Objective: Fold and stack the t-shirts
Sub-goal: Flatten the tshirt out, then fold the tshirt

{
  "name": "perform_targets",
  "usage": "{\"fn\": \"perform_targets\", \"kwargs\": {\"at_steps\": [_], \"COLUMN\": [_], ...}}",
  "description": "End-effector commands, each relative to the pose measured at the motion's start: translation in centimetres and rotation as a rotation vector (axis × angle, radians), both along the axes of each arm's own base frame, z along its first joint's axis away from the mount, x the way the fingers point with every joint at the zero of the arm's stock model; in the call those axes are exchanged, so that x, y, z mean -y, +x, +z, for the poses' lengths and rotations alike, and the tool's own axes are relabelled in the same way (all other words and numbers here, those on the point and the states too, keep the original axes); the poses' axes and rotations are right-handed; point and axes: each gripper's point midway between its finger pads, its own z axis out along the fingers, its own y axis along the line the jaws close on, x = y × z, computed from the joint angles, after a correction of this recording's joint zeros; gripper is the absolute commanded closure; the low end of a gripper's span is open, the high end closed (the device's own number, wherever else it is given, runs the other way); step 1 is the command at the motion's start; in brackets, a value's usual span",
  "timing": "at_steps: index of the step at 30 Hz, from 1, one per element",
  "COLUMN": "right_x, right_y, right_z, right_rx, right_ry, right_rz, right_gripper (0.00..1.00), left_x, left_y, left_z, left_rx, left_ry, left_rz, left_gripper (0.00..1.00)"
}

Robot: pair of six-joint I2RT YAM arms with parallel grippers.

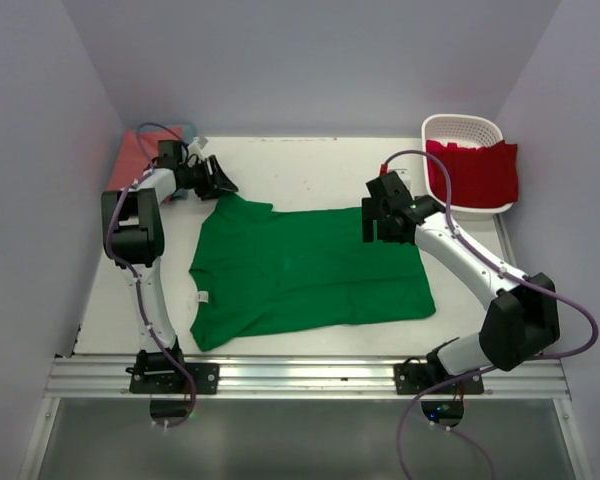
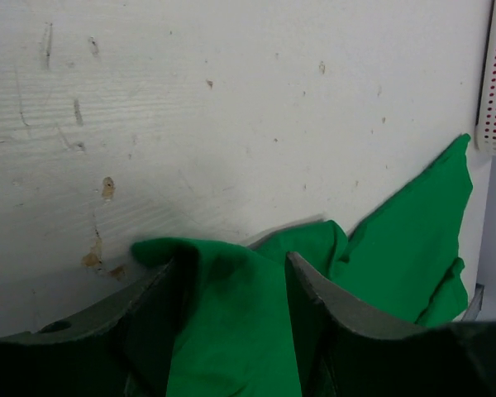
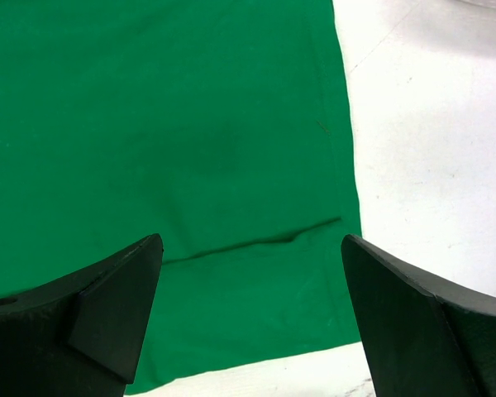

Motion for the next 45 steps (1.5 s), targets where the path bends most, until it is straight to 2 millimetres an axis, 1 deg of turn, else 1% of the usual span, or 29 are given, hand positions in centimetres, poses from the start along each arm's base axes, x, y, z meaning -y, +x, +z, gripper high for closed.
{"fn": "perform_targets", "kwargs": {"at_steps": [1, 2, 3, 5, 6, 8, 10, 11, 12, 13, 14, 15, 16, 17, 18, 19, 20, 22, 23, 25, 26, 27, 28, 29, 30, 33, 38, 43, 45], "right_x": [0.1, 0.2, 0.4, 0.7, 1.1, 1.8, 2.5, 3.1, 3.7, 4.0, 4.7, 4.9, 4.9, 4.9, 4.8, 4.7, 4.6, 4.4, 4.5, 4.2, 3.9, 4.5, 4.4, 4.8, 5.0, 6.1, 7.5, 7.5, 7.4], "right_y": [0.5, 0.5, 0.6, 0.8, 1.0, 1.4, 2.0, 2.6, 3.1, 3.8, 4.9, 5.5, 6.5, 7.8, 8.6, 9.7, 11.1, 12.5, 13.9, 15.0, 16.1, 16.6, 16.8, 17.3, 17.5, 17.9, 18.6, 18.7, 18.8], "right_z": [0.6, 0.6, 0.6, 0.6, 0.4, 0.2, -0.1, 0.2, 0.2, -0.5, 0.2, 0.2, -0.3, 0.2, 0.2, 0.3, -0.1, -0.9, -1.8, -3.6, -3.4, -5.5, -6.0, -6.2, -7.1, -8.0, -10.1, -11.2, -11.3], "right_rx": [0.032, 0.033, 0.035, 0.044, 0.040, 0.045, 0.047, 0.067, 0.073, 0.060, 0.081, 0.081, 0.077, 0.095, 0.100, 0.116, 0.109, 0.092, 0.075, 0.029, 0.035, -0.011, -0.032, -0.030, -0.046, -0.049, -0.067, -0.089, -0.084], "right_ry": [0.009, 0.008, 0.004, 0.000, -0.006, -0.012, -0.039, -0.061, -0.064, -0.073, -0.064, -0.059, -0.048, -0.024, -0.015, -0.006, -0.009, -0.001, 0.010, 0.063, 0.100, 0.112, 0.129, 0.133, 0.127, 0.122, 0.127, 0.140, 0.144], "right_rz": [-0.001, -0.004, -0.011, -0.033, -0.053, -0.098, -0.135, -0.162, -0.185, -0.198, -0.236, -0.252, -0.259, -0.266, -0.262, -0.261, -0.260, -0.250, -0.250, -0.241, -0.236, -0.248, -0.245, -0.254, -0.259, -0.290, -0.343, -0.346, -0.344], "right_gripper": [0.07, 0.07, 0.10, 0.17, 0.29, 0.38, 0.48, 0.48, 0.48, 0.39, 0.33, 0.28, 0.23, 0.19, 0.19, 0.19, 0.19, 0.19, 0.20, 0.23, 0.24, 0.26, 0.28, 0.30, 0.32, 0.33, 0.36, 0.42, 0.49], "left_x": [1.2, 1.2, 1.3, 1.4, 1.3, 1.5, 1.3, 1.2, 1.2, 1.1, 1.0, 1.1, 1.0, 0.9, 0.9, 1.0, 1.0, 1.0, 1.1, 1.1, 1.1, 1.2, 1.3, 1.2, 1.3, 1.5, 1.8, 1.9, 1.8], "left_y": [0.4, 0.3, 0.3, 0.2, 0.1, 0.0, -0.1, -0.1, -0.4, -0.3, -0.4, -0.6, -0.7, -0.9, -1.1, -1.3, -1.5, -1.8, -1.9, -2.2, -2.4, -2.5, -2.6, -2.7, -2.8, -2.7, -2.8, -2.7, -2.7], "left_z": [1.7, 1.6, 1.6, 1.7, 1.7, 2.3, 2.7, 3.8, 4.1, 4.7, 5.9, 6.5, 7.7, 8.0, 8.4, 9.4, 9.5, 10.2, 10.2, 10.2, 10.0, 9.8, 9.9, 9.9, 9.9, 9.8, 9.2, 9.3, 9.2], "left_rx": [0.065, 0.060, 0.063, 0.062, 0.061, 0.070, 0.075, 0.096, 0.097, 0.105, 0.127, 0.134, 0.155, 0.156, 0.159, 0.177, 0.178, 0.186, 0.184, 0.171, 0.163, 0.157, 0.161, 0.158, 0.158, 0.156, 0.142, 0.145, 0.145], "left_ry": [-0.092, -0.095, -0.098, -0.107, -0.109, -0.110, -0.100, -0.095, -0.093, -0.088, -0.080, -0.078, -0.069, -0.064, -0.063, -0.061, -0.059, -0.060, -0.059, -0.059, -0.059, -0.055, -0.049, -0.047, -0.049, -0.056, -0.069, -0.067, -0.063], "left_rz": [-0.051, -0.050, -0.053, -0.057, -0.056, -0.060, -0.053, -0.051, -0.048, -0.037, -0.030, -0.027, -0.021, -0.018, -0.017, -0.017, -0.014, -0.015, -0.014, -0.012, -0.013, -0.014, -0.017, -0.015, -0.018, -0.024, -0.033, -0.034, -0.034], "left_gripper": [0.45, 0.47, 0.56, 0.70, 0.81, 0.93, 1.00, 1.00, 1.00, 1.00, 1.00, 1.00, 1.00, 1.00, 1.00, 1.00, 1.00, 1.00, 1.00, 1.00, 1.00, 1.00, 1.00, 1.00, 1.00, 1.00, 1.00, 1.00, 1.00]}}
